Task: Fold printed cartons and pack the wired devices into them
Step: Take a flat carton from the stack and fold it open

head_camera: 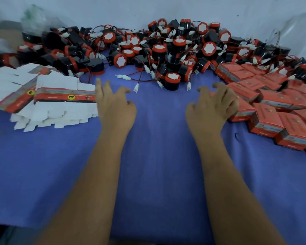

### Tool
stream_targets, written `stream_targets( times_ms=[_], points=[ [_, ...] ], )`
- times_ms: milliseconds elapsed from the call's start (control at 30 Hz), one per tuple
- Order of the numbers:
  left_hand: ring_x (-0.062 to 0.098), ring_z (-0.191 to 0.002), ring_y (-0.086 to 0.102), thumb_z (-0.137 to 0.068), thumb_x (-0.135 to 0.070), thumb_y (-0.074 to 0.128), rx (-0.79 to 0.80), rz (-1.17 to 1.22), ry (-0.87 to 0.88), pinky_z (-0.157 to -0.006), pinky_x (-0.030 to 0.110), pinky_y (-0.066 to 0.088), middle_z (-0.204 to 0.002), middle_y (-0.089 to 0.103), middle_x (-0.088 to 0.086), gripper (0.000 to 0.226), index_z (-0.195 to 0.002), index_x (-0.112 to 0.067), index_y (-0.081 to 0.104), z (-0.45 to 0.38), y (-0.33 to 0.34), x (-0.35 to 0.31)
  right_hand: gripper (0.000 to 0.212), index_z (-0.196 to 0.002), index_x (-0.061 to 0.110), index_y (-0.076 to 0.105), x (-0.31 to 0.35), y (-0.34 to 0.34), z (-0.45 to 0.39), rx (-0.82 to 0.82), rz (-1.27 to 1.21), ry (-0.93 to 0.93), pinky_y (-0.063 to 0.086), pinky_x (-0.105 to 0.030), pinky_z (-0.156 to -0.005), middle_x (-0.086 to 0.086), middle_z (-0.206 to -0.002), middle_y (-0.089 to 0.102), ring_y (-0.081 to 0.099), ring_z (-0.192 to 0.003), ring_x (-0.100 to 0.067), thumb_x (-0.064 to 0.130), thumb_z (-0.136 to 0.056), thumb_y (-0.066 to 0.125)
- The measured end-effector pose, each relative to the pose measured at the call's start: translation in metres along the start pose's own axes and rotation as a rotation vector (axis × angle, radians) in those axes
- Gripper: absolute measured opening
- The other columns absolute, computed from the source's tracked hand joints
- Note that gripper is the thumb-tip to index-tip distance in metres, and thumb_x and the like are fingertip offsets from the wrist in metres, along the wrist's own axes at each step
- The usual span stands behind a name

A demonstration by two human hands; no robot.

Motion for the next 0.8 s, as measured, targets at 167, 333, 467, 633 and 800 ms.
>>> stream_targets(
  times_ms=[167,333,467,633,800],
  points=[
    [0.047,-0.147,-0.016,-0.099,-0.039,0.043,0.275,-0.355,-0.289,-0.117,0.062,-0.010,-0.159,-0.012,0.032,0.068,-0.157,-0.018,0.018,-0.003,0.002,0.060,0.036,-0.128,0.021,0.056,0.068,0.015,0.021,0.152,-0.132,-0.317,0.014,-0.040,-0.104,-0.004,-0.138,0.042,0.029,-0.133,-0.029,0.029,-0.093,0.053],
    [0.030,-0.147,0.022,-0.101,-0.036,0.034,0.298,-0.289,-0.042,-0.111,0.071,-0.009,-0.154,0.038,0.014,0.045,-0.143,-0.026,0.046,0.010,0.024,0.004,0.042,-0.140,0.020,0.049,0.092,0.055,0.038,0.523,-0.452,-0.303,0.028,-0.036,-0.110,-0.001,-0.142,0.050,0.037,-0.132,-0.025,0.032,-0.099,0.051],
    [0.024,-0.115,0.058,-0.096,-0.013,0.044,0.230,0.143,0.037,-0.117,0.055,0.022,-0.114,0.071,0.000,0.042,-0.130,-0.029,0.061,0.013,0.025,-0.026,0.052,-0.146,0.022,0.042,0.078,0.061,0.035,0.511,-0.418,-0.272,0.026,-0.035,-0.106,-0.002,-0.144,0.048,0.034,-0.132,-0.027,0.044,-0.099,0.048],
    [0.026,-0.131,0.038,-0.089,-0.006,0.055,0.108,0.236,0.051,-0.102,0.030,0.033,-0.141,0.051,0.003,0.047,-0.134,-0.020,0.058,0.007,0.028,-0.025,0.071,-0.149,0.036,0.030,0.063,0.065,0.033,0.542,-0.255,-0.250,0.015,-0.045,-0.110,-0.001,-0.161,0.018,0.016,-0.142,-0.026,0.067,-0.087,0.047],
    [0.021,-0.152,0.006,-0.104,-0.032,0.031,0.292,0.046,0.045,-0.123,0.040,0.002,-0.164,0.020,0.001,0.055,-0.157,-0.020,0.020,0.004,0.054,-0.017,0.051,-0.136,0.043,0.048,0.070,0.058,0.035,0.501,-0.231,-0.374,0.020,-0.051,-0.110,0.008,-0.133,0.057,0.042,-0.130,-0.015,0.065,-0.090,0.044]
  ],
)
Point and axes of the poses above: each hand's wrist, its own z-axis away from the middle knuckle, its own y-axis out of the palm, x = y × z, the point moved 9 cm from there along -z, towards the middle knuckle
